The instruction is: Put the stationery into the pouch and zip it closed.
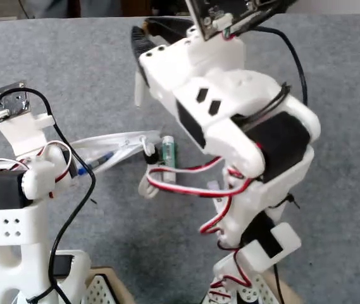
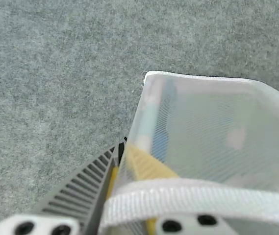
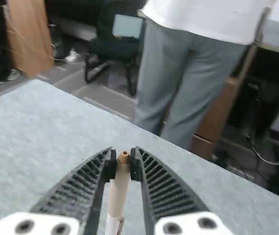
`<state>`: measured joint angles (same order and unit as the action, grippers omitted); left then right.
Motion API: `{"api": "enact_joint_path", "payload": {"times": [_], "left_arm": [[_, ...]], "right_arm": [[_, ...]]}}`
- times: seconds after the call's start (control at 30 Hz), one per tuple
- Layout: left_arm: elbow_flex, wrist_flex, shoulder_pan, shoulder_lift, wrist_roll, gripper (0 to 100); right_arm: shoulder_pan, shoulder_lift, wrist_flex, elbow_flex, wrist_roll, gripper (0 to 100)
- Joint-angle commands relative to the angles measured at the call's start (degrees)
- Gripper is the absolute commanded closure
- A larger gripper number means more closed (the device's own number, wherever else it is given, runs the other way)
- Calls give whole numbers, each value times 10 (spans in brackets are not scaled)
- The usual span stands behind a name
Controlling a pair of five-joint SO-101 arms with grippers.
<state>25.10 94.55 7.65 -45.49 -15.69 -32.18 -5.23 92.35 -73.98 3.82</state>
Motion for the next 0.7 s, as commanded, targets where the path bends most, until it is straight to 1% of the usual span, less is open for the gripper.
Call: {"api": "enact_joint_path", "payload": {"times": [0.0,0.27,0.43,0.67], "left_arm": [[21,-8,-4,11,7,971],[25,-8,-5,10,7,971],[26,-8,-5,10,7,971],[24,-9,-5,10,7,971]], "right_arm": [[-28,19,-18,0,2,986],[-98,21,-12,0,-4,986],[-136,35,-9,-31,1,986],[-148,61,-4,-56,1,986]]}}
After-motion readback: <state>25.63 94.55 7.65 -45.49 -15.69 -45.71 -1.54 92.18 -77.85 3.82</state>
